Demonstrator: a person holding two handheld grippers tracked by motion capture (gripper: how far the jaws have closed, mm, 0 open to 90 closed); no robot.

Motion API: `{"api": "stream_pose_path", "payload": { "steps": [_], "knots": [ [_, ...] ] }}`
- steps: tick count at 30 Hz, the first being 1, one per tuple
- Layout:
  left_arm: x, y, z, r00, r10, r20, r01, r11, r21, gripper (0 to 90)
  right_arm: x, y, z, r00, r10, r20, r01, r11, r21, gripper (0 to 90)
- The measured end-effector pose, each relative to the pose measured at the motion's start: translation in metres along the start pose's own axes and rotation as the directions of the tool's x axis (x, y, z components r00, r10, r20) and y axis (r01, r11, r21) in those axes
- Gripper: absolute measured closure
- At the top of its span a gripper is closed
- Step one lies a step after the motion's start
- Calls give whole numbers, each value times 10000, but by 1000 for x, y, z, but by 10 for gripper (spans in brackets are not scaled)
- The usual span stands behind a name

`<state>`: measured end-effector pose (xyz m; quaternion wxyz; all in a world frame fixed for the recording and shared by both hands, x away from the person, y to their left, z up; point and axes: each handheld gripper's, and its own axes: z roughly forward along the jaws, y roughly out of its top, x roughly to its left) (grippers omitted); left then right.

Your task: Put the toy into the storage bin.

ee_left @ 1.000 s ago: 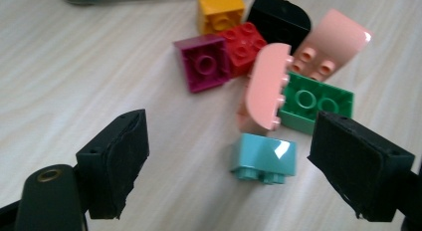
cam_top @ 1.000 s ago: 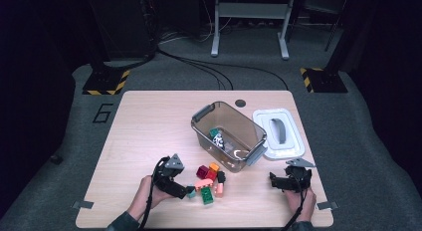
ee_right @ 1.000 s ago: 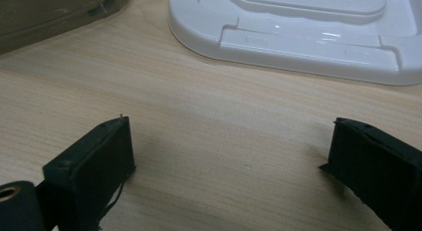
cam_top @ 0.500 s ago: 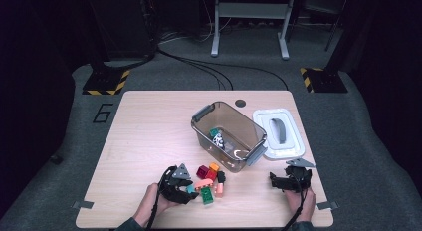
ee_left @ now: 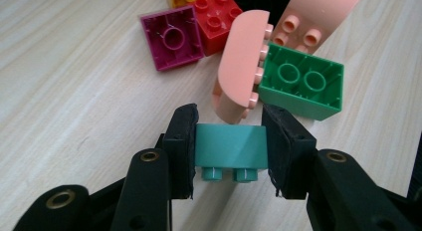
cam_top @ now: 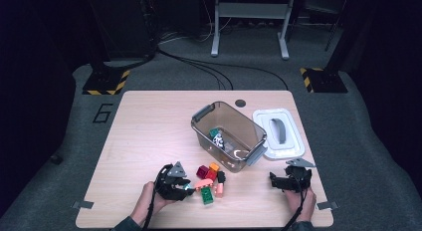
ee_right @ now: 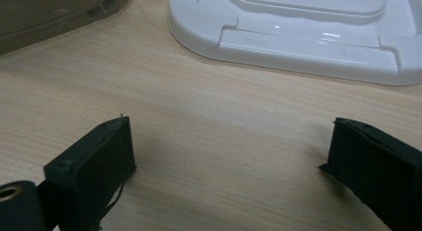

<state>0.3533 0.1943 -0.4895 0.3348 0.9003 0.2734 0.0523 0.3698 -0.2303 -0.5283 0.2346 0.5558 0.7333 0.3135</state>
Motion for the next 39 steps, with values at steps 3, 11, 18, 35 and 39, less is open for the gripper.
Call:
{"api": "stream_pose_path", "payload": {
  "steps": [3, 11, 18, 35, 39],
  "knots": [
    [3, 1, -4, 9998, -108, -170, 107, 9999, -50, 589, 0, 0, 0, 10000, 2, -2, -2, 10000, 0, 34],
    [21, 6, -18, 9978, -440, -501, 424, 9986, -330, 590, 0, 0, 0, 10000, 6, -7, -6, 10000, 3, 34],
    [34, 10, -25, 9945, -708, -772, 674, 9967, -463, 590, 0, 0, 0, 10000, 7, -7, -7, 10000, 3, 34],
    [59, 20, -30, 9873, -919, -1296, 854, 9948, -547, 590, 0, 0, 0, 10000, -3, -14, 3, 10000, 4, 34],
    [64, 23, -33, 9854, -948, -1412, 879, 9946, -544, 590, 0, 0, 0, 10000, -12, -17, 12, 10000, -2, 33]
  ]
}}
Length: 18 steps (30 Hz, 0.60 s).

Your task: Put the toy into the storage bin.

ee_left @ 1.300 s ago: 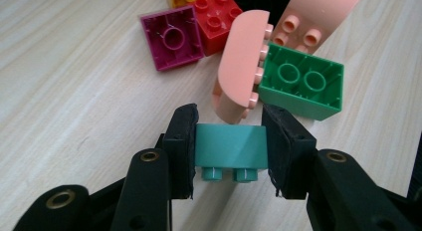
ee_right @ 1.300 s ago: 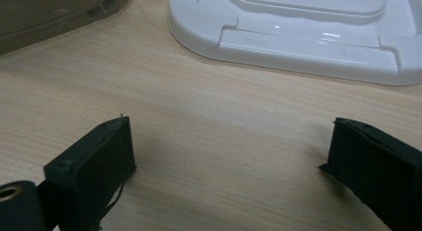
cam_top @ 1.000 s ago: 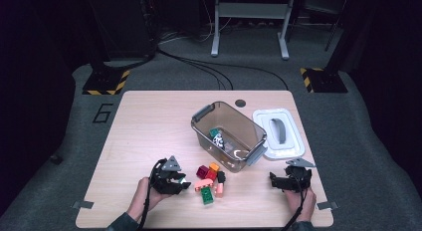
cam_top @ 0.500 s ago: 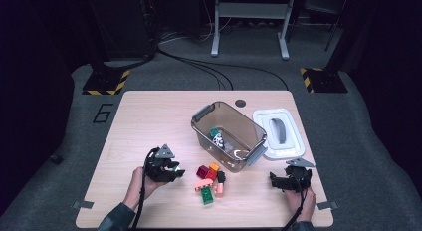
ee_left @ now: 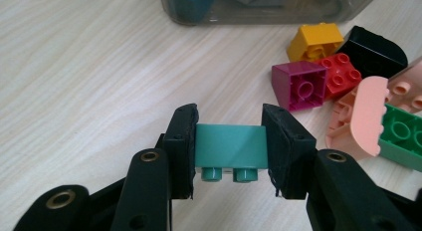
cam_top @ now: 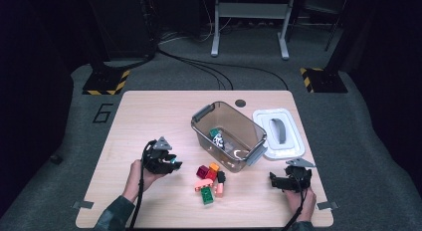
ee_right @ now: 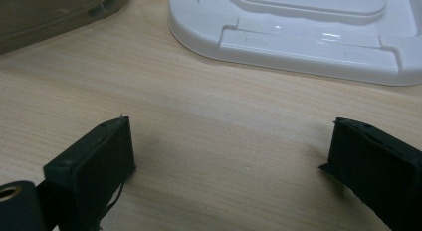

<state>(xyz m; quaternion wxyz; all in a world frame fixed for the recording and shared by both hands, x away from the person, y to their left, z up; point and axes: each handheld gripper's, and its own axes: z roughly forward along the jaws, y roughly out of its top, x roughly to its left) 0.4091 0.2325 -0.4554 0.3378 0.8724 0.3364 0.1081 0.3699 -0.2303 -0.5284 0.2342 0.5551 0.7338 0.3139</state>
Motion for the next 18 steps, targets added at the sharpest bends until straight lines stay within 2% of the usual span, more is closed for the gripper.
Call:
{"api": "stream_pose_path", "payload": {
  "steps": [6, 9, 17, 18],
  "knots": [
    [6, 8, -2, 9999, -136, -59, 136, 9999, -102, 590, 0, 0, 0, 10000, 5, -3, -5, 10000, 10, 33],
    [9, 13, -4, 9998, 6, -186, -6, 10000, -46, 590, 0, 0, 0, 10000, 1, -5, -1, 10000, 12, 33],
    [19, 27, -10, 9990, -24, -441, 18, 9999, -124, 590, 0, 0, 0, 10000, 0, -9, 0, 10000, 11, 32],
    [23, 31, -12, 9986, -1, -525, -6, 9999, -140, 590, 0, 0, 0, 10000, -2, -9, 2, 10000, 12, 32]
  ]
}}
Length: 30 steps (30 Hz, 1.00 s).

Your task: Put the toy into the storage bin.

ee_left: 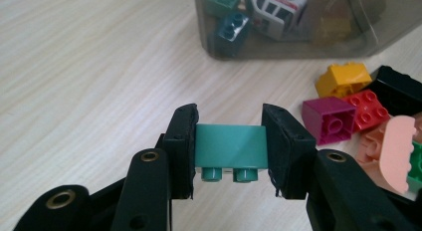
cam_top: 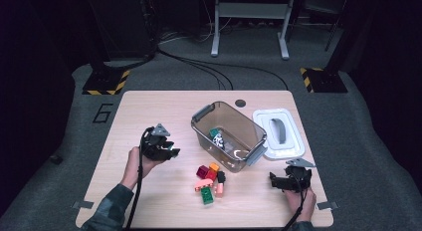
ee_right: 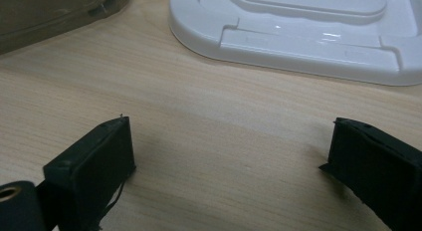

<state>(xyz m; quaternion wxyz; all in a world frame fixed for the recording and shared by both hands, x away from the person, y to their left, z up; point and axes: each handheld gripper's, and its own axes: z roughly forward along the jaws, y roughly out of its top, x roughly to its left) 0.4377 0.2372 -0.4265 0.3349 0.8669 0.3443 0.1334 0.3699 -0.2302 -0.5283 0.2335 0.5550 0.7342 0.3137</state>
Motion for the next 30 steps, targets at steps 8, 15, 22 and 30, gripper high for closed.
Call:
{"api": "stream_pose_path", "payload": {
  "steps": [8, 15, 22, 30],
  "knots": [
    [12, 16, -5, 9997, -38, -260, 37, 10000, -46, 590, 0, 0, 0, 10000, -5, -5, 5, 10000, -2, 33],
    [18, 31, -11, 9989, 11, -472, -14, 10000, -67, 590, 0, 0, 0, 10000, -2, -5, 2, 10000, -3, 33],
    [22, 44, -15, 9978, 74, -654, -82, 9999, -116, 590, 0, 0, 0, 10000, -4, -6, 4, 10000, -5, 32],
    [26, 58, -14, 9973, 124, -728, -127, 9999, -43, 591, 0, 0, 0, 10000, 2, -9, -2, 10000, -10, 33]
  ]
}}
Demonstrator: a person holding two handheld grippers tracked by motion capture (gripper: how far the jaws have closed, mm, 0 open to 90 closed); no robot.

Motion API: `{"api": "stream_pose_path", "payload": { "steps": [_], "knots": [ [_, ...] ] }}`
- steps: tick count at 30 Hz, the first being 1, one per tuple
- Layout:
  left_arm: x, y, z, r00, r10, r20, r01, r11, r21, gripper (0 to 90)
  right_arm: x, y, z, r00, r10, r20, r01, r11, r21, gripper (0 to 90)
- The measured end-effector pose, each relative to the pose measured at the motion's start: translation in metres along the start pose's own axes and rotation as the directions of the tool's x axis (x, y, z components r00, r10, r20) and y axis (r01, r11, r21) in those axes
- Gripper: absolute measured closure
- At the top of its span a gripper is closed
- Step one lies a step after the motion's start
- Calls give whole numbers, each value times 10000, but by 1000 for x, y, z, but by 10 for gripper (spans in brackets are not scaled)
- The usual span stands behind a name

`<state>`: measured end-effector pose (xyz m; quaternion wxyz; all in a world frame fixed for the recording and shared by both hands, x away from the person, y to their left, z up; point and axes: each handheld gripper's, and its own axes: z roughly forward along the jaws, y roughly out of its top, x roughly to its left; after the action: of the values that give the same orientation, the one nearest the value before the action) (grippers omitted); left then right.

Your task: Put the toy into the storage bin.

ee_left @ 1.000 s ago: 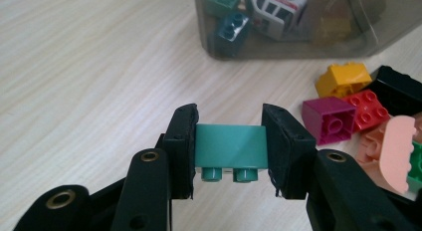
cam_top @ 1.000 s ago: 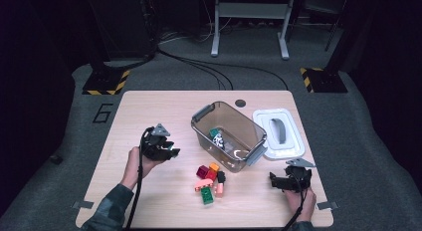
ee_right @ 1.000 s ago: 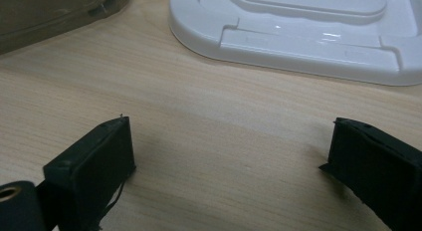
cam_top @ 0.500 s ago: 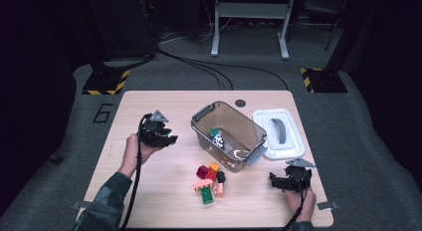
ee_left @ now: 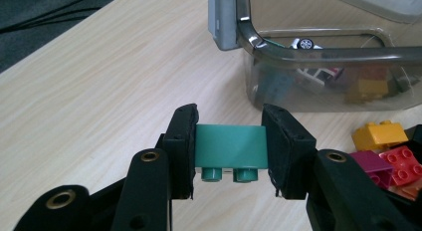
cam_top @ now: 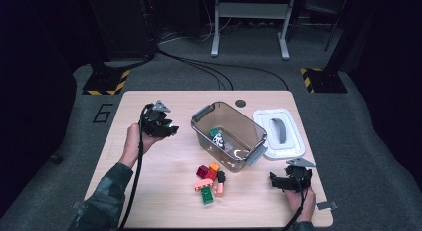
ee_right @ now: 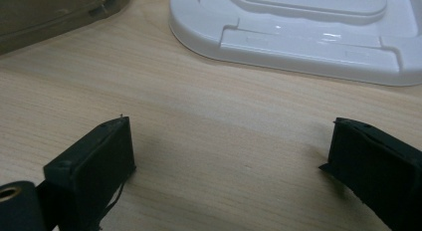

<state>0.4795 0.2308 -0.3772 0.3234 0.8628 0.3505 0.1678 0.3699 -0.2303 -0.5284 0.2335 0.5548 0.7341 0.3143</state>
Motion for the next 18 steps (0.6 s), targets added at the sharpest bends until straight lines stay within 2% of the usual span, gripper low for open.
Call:
{"api": "stream_pose_path", "payload": {
  "steps": [7, 15, 18],
  "knots": [
    [2, 12, 0, 9999, -20, -103, 19, 9999, -132, 591, 0, 0, 0, 10000, -6, -3, 6, 10000, -7, 33],
    [3, 25, -2, 9997, 132, -189, -135, 9998, -156, 590, 0, 0, 0, 10000, -4, -1, 4, 10000, -3, 33],
    [2, 35, -4, 9995, 197, -262, -203, 9995, -238, 591, 0, 0, 0, 10000, -1, 0, 1, 10000, -2, 33]
  ]
}}
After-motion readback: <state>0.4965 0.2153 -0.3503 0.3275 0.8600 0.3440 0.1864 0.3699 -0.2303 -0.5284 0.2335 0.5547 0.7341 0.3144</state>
